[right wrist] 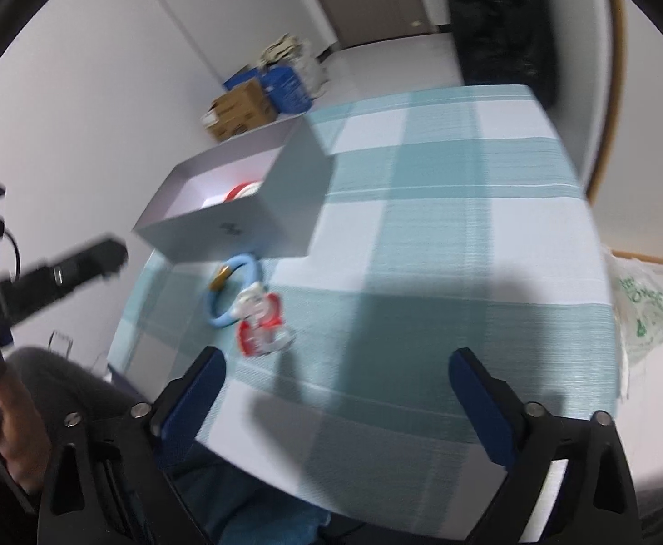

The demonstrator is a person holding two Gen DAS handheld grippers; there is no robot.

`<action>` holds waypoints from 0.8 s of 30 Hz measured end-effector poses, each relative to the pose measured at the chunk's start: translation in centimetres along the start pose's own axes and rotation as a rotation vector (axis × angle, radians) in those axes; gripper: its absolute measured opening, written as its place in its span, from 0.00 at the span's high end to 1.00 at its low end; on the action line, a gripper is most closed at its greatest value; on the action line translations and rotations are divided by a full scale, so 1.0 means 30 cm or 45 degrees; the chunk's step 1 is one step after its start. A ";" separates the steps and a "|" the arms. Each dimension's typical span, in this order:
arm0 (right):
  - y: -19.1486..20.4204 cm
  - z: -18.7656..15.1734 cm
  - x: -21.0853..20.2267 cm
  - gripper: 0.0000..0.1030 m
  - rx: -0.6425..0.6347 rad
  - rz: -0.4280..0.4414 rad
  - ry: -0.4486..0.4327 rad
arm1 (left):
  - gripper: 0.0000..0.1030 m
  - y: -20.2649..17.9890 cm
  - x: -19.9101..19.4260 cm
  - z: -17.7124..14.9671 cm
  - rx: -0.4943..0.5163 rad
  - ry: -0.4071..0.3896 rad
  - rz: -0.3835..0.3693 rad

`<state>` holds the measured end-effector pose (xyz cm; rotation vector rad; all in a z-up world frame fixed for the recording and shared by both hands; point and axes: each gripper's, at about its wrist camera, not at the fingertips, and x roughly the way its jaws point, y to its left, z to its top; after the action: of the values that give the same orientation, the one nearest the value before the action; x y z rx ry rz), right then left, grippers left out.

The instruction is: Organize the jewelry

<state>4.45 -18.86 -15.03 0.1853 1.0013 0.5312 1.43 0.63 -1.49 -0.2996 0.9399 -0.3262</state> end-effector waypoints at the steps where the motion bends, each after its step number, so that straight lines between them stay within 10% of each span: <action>1: 0.013 -0.001 0.009 0.13 -0.021 -0.004 0.009 | 0.93 0.006 -0.003 0.006 -0.010 -0.004 0.018; 4: 0.043 -0.002 0.037 0.31 -0.064 -0.012 0.032 | 0.93 0.010 -0.035 0.010 -0.008 -0.042 0.010; 24: 0.213 -0.001 0.146 0.60 -0.340 -0.173 0.030 | 0.93 0.063 -0.062 0.003 -0.019 -0.033 0.022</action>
<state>4.13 -11.15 -15.88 -0.1261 0.9482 0.5374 0.76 3.11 -0.80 -0.3086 0.9189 -0.2989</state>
